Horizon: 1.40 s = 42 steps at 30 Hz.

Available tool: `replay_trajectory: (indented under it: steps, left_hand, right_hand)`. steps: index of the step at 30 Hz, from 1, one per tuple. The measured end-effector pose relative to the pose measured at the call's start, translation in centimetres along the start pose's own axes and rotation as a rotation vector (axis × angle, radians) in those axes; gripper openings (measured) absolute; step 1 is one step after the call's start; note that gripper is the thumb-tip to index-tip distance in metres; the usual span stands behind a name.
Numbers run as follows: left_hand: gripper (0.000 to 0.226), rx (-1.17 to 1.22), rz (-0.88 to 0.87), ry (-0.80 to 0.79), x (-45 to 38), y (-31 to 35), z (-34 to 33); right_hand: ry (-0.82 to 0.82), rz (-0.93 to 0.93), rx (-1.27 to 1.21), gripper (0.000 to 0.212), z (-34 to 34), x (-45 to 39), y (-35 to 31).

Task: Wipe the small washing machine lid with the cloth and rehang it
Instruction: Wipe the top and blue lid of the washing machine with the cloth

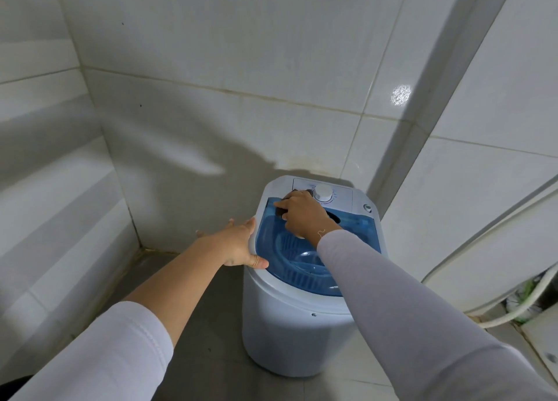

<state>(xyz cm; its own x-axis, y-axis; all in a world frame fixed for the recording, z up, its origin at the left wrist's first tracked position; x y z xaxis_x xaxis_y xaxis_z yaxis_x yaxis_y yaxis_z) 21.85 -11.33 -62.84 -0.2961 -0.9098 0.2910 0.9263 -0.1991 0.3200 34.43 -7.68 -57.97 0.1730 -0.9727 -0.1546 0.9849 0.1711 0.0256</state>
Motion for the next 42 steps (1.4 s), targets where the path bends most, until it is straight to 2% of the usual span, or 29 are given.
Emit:
replay_trajectory:
  steps: [13,24,35,42]
  left_hand:
    - [0.106,-0.045,0.034,0.001,1.0,0.4,0.5]
    - [0.112,-0.033,0.036,0.010,-0.8,-0.5,-0.4]
    - [0.117,-0.078,0.043,0.026,-1.5,-1.3,-0.5]
    - [0.110,-0.057,0.032,0.032,-0.9,-0.5,-0.2]
  right_hand:
    - [-0.018,-0.092,-0.054,0.036,1.2,2.4,3.4]
    - [-0.021,-0.129,-0.038,0.035,1.9,4.0,5.8]
    - [-0.007,-0.233,-0.128,0.036,2.0,6.5,10.4]
    - [0.014,-0.297,-0.180,0.040,2.0,7.8,12.3]
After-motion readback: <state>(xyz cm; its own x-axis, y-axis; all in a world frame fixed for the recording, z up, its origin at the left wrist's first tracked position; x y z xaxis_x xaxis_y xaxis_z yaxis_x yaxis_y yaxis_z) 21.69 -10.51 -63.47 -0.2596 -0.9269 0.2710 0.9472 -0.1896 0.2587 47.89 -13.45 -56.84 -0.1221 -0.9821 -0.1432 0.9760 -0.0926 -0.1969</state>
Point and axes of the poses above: each hand's wrist, its own x-axis away from the middle knuckle, its own z-axis out of the back of the hand, y = z × x, the point moved 8 cm from there along -x, towards the middle knuckle, and after that the axes turned 9 degrees about y, right-handed, at the moved point
